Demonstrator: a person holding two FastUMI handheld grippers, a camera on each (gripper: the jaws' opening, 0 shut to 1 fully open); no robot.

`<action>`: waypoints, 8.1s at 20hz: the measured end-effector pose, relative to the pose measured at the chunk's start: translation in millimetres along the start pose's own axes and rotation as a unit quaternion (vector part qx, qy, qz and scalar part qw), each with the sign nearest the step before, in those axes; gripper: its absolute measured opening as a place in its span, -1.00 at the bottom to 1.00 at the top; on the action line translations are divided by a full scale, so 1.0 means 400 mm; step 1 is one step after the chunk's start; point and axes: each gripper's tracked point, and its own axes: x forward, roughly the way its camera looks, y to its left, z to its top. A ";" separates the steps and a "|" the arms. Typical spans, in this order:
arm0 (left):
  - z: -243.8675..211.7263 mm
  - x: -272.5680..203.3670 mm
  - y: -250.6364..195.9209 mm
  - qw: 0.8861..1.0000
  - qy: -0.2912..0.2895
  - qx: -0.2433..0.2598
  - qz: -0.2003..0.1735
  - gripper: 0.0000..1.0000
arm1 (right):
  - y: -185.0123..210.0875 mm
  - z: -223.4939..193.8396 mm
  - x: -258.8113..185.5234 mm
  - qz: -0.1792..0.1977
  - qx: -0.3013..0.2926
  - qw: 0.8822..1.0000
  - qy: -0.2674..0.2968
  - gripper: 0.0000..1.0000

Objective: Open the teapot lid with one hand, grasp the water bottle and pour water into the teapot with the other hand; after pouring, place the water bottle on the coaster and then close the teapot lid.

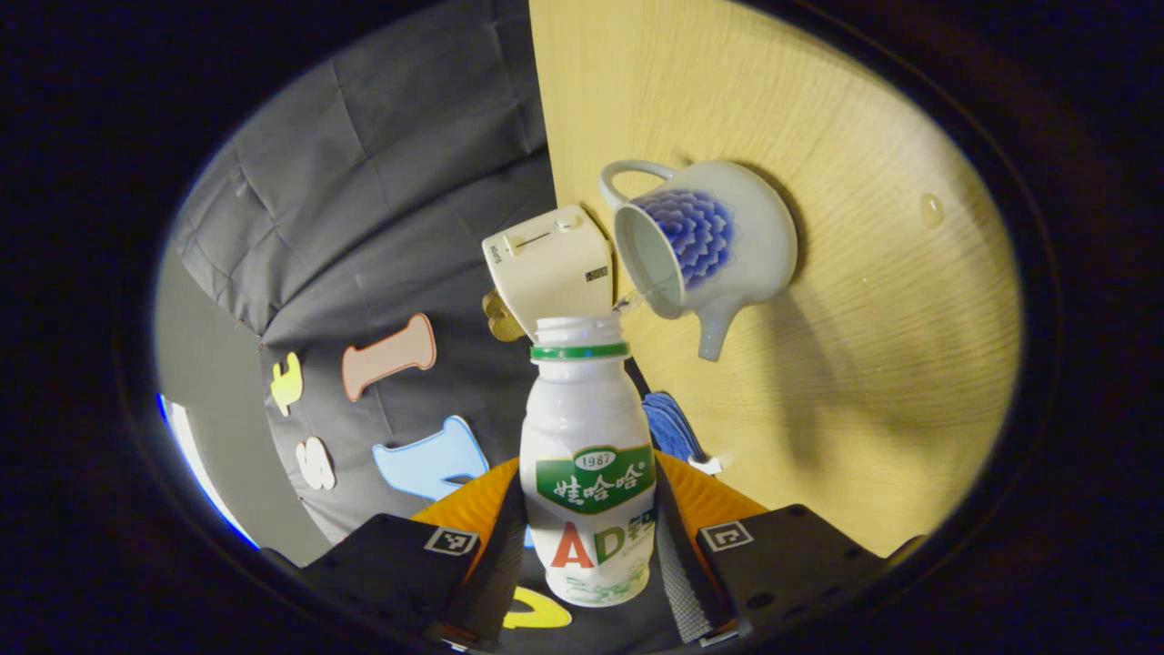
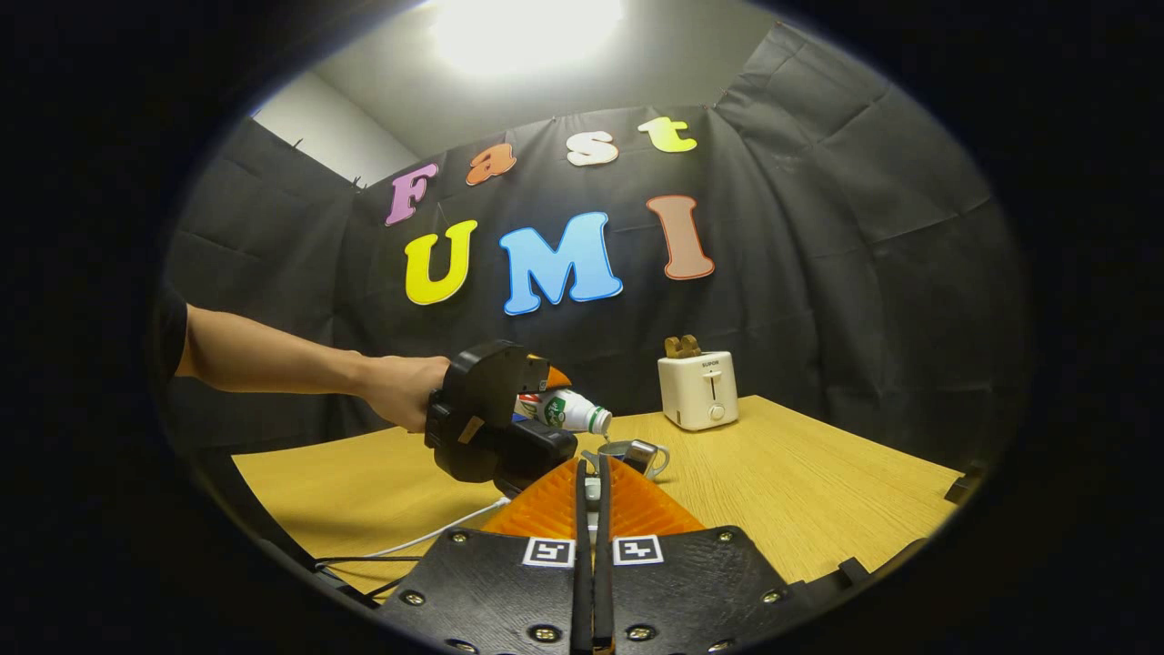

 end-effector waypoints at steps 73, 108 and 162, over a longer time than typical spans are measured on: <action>-0.467 -0.163 -0.132 0.570 -0.060 -0.818 0.049 0.47 | -0.074 -0.110 0.560 -0.065 -0.107 0.986 0.113 -0.99; -0.570 0.081 -0.275 0.577 -0.010 -0.815 0.059 0.45 | 0.103 -0.070 0.487 0.021 -0.133 0.990 0.045 0.30; -0.305 -0.500 -0.239 0.539 0.080 -0.832 0.108 0.82 | 0.215 -0.117 0.279 -0.075 -0.067 0.994 0.054 0.53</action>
